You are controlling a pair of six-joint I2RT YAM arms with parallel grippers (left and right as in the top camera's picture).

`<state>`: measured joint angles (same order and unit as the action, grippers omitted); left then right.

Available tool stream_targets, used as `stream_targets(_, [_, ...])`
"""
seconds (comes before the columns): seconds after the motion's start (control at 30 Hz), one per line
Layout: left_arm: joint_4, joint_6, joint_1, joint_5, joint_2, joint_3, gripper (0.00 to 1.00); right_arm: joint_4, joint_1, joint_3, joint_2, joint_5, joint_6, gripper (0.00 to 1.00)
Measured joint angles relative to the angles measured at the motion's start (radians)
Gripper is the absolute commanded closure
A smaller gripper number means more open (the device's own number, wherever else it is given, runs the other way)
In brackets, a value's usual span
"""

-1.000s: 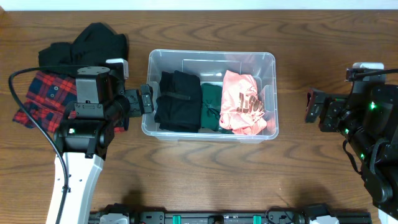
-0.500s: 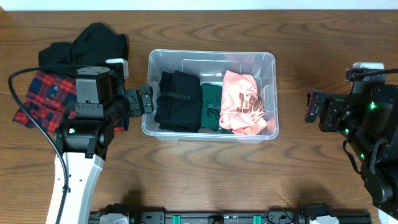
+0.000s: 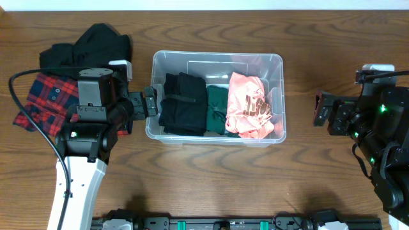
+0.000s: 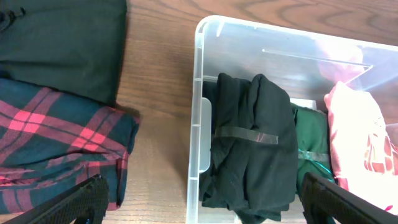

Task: Pack container

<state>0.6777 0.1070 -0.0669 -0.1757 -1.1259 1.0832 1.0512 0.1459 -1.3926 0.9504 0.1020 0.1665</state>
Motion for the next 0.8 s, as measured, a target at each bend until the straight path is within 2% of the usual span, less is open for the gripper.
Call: stream_targets(0.8, [0.000, 0.000, 0.000, 0.037, 0.000, 0.000, 0.02, 0.000, 0.000, 0.000, 0.000, 0.000, 0.000, 0.01])
